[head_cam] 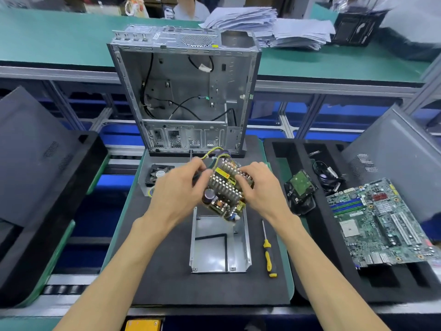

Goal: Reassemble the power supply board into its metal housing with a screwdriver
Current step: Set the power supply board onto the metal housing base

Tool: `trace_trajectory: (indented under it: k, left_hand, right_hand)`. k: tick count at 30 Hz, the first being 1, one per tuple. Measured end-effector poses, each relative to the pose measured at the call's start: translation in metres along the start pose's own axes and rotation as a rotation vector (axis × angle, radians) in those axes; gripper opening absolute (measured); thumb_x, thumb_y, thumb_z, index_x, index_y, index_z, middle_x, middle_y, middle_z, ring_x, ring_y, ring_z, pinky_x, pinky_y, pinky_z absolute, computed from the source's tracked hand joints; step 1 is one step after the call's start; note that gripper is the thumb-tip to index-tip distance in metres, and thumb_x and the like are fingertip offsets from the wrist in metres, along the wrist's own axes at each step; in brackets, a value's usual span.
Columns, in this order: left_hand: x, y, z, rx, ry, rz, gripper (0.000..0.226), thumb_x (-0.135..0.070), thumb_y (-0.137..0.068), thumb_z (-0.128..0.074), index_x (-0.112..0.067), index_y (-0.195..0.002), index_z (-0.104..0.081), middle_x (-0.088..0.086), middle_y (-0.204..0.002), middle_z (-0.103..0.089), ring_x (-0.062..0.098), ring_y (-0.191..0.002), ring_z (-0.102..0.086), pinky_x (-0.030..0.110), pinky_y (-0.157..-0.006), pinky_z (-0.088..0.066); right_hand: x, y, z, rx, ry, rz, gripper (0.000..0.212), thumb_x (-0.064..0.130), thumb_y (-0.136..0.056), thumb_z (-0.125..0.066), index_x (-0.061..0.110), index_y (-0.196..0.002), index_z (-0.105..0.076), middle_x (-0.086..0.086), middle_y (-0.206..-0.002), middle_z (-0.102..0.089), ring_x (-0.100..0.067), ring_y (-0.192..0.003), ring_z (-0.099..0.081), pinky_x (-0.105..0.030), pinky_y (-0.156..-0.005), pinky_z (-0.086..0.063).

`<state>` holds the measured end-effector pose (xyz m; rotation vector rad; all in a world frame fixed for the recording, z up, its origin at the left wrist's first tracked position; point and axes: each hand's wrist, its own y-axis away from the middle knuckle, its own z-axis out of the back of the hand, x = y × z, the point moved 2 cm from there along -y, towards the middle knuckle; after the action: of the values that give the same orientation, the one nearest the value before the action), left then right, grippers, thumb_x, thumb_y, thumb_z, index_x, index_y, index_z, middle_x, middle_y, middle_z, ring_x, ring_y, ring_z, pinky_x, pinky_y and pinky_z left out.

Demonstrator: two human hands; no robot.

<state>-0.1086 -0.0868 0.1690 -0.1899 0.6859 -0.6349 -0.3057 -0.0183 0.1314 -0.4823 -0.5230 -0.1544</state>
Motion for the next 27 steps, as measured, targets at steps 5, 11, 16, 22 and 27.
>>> trace_trajectory:
  k: [5,11,16,22,27]
  left_hand:
    - [0.013,-0.014,0.014,-0.065,0.101,0.166,0.021,-0.048,-0.100,-0.046,-0.032,-0.086,-0.044,-0.007,-0.064,-0.061,0.016,-0.058,-0.053,0.035,-0.060,-0.042]
    - [0.038,-0.014,0.006,0.215,-0.050,0.333,0.042,-0.021,-0.101,-0.037,-0.034,-0.141,-0.034,0.006,-0.083,-0.065,0.030,-0.075,-0.060,0.048,-0.074,-0.053]
    - [0.053,0.004,-0.007,0.250,-0.005,0.436,0.045,-0.018,-0.101,-0.034,-0.030,-0.144,-0.040,0.013,-0.099,-0.067,0.037,-0.087,-0.061,0.047,-0.082,-0.054]
    - [0.081,0.023,-0.015,0.286,-0.118,0.522,0.038,-0.023,-0.099,-0.033,-0.025,-0.132,-0.051,0.014,-0.101,-0.068,0.037,-0.093,-0.060,0.045,-0.087,-0.052]
    - [0.088,0.031,-0.026,0.300,-0.098,0.523,0.036,-0.025,-0.098,-0.035,-0.027,-0.129,-0.054,0.008,-0.091,-0.069,0.035,-0.091,-0.061,0.041,-0.082,-0.050]
  right_hand:
    - [-0.002,0.004,0.007,0.012,0.025,0.137,0.015,0.010,-0.095,-0.072,-0.002,-0.104,-0.071,-0.011,-0.090,-0.064,-0.030,-0.088,-0.055,-0.036,-0.077,-0.045]
    - [-0.001,0.005,0.002,0.108,-0.006,0.237,0.018,0.010,-0.096,-0.070,-0.002,-0.109,-0.071,-0.012,-0.090,-0.064,-0.033,-0.086,-0.057,-0.039,-0.080,-0.045]
    - [0.001,0.012,-0.015,0.200,-0.020,0.279,0.017,0.011,-0.096,-0.069,0.000,-0.109,-0.071,-0.011,-0.093,-0.065,-0.032,-0.088,-0.057,-0.036,-0.080,-0.039]
    - [-0.001,0.028,-0.041,0.309,0.020,0.295,0.022,0.021,-0.103,-0.062,0.006,-0.117,-0.070,-0.008,-0.103,-0.065,-0.029,-0.098,-0.055,-0.034,-0.085,-0.031]
    - [-0.007,0.034,-0.047,0.353,0.069,0.281,0.022,0.022,-0.104,-0.060,0.009,-0.118,-0.070,-0.007,-0.104,-0.062,-0.028,-0.100,-0.054,-0.030,-0.085,-0.025]
